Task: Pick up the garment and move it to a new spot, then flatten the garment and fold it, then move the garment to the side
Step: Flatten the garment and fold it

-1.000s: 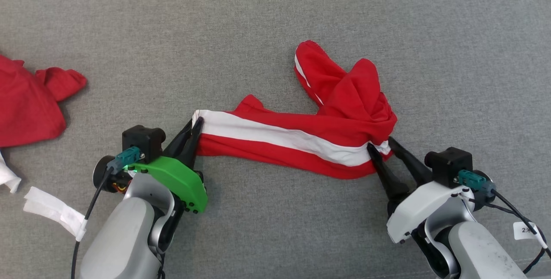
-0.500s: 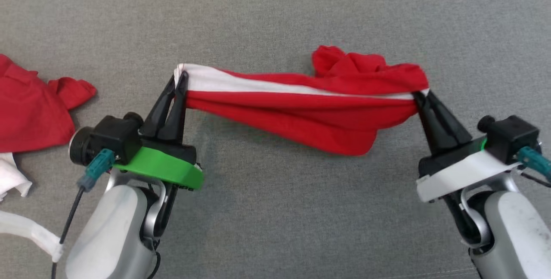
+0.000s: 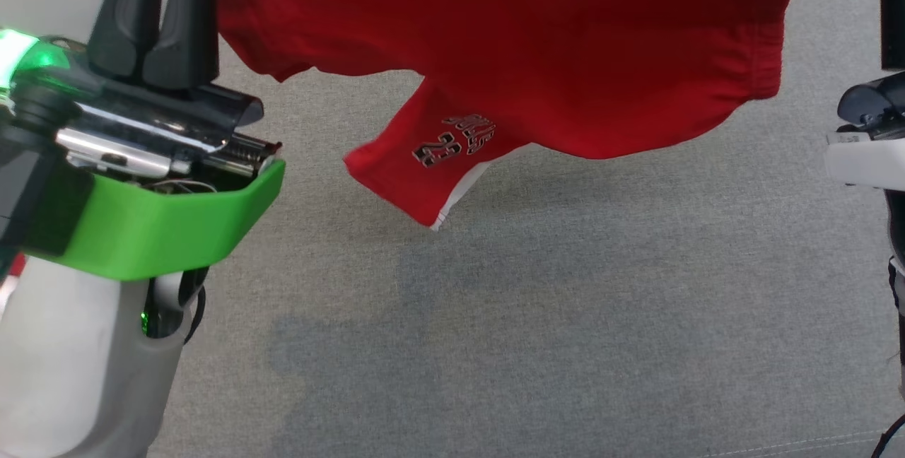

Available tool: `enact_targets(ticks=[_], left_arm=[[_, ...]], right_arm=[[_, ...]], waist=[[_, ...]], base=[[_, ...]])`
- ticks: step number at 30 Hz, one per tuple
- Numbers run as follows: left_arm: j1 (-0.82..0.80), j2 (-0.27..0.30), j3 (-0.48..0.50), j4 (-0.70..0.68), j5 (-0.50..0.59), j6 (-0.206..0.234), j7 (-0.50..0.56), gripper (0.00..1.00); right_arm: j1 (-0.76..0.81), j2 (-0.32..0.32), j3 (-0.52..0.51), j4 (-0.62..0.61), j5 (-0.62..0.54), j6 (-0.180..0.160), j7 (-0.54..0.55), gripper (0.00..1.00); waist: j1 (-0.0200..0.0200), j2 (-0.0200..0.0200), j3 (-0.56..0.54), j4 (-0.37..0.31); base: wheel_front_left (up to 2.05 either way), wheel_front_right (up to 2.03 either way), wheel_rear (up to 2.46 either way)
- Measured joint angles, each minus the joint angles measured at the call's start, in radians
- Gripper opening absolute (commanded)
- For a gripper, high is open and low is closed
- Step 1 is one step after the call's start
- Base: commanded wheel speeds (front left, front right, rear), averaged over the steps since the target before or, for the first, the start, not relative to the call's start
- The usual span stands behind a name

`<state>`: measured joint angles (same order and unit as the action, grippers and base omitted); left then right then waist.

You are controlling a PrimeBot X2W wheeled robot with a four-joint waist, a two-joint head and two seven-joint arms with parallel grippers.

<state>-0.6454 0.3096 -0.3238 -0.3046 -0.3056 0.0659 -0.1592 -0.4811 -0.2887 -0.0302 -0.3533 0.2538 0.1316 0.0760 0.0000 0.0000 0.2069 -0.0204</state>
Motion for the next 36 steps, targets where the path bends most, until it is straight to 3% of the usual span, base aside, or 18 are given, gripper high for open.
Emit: enact_targets(ticks=[8, 12, 17, 21, 27, 32, 36], left_arm=[[-0.047, -0.009, -0.002, 0.028, -0.032, 0.002, 0.053, 0.0], [-0.096, -0.041, -0.001, 0.131, -0.089, -0.029, 0.042, 0.0], [-0.24, -0.086, -0.006, 0.36, -0.127, -0.086, -0.002, 0.0], [-0.432, -0.129, -0.001, 0.588, -0.13, -0.12, -0.055, 0.0], [-0.676, -0.165, 0.042, 0.885, -0.105, -0.133, -0.099, 0.0], [-0.743, -0.188, 0.104, 0.979, -0.064, -0.119, -0.105, 0.0], [-0.686, -0.211, 0.141, 1.083, -0.052, -0.108, -0.105, 0.0]], right_arm=[[-0.041, -0.011, 0.003, 0.001, 0.039, 0.0, 0.052, 0.0], [-0.083, -0.014, 0.007, 0.041, 0.066, 0.0, 0.065, 0.0], [-0.197, -0.03, 0.017, 0.131, 0.101, 0.0, 0.057, 0.0], [-0.368, -0.031, 0.056, 0.256, 0.125, 0.0, 0.025, 0.0], [-0.649, 0.012, 0.148, 0.528, 0.151, 0.0, -0.09, 0.0], [-0.783, 0.049, 0.215, 0.758, 0.159, 0.0, -0.202, 0.0], [-0.804, 0.092, 0.288, 0.962, 0.181, 0.0, -0.271, 0.0]], waist=[[0.0, 0.0, 0.005, -0.017], [0.0, 0.0, 0.039, -0.02], [0.0, 0.0, 0.098, -0.022], [0.0, 0.0, 0.156, -0.021], [0.0001, 0.0, 0.222, -0.023], [0.0, 0.0, 0.231, -0.025], [0.0001, 0.0, 0.241, -0.024]], base=[[0.0, 0.0, 0.0], [0.0, 0.0, 0.0], [0.0, 0.0, 0.0], [0.0, 0.0, 0.0], [0.0, 0.0, 0.0], [0.0, 0.0, 0.0], [0.0, 0.0, 0.0]])
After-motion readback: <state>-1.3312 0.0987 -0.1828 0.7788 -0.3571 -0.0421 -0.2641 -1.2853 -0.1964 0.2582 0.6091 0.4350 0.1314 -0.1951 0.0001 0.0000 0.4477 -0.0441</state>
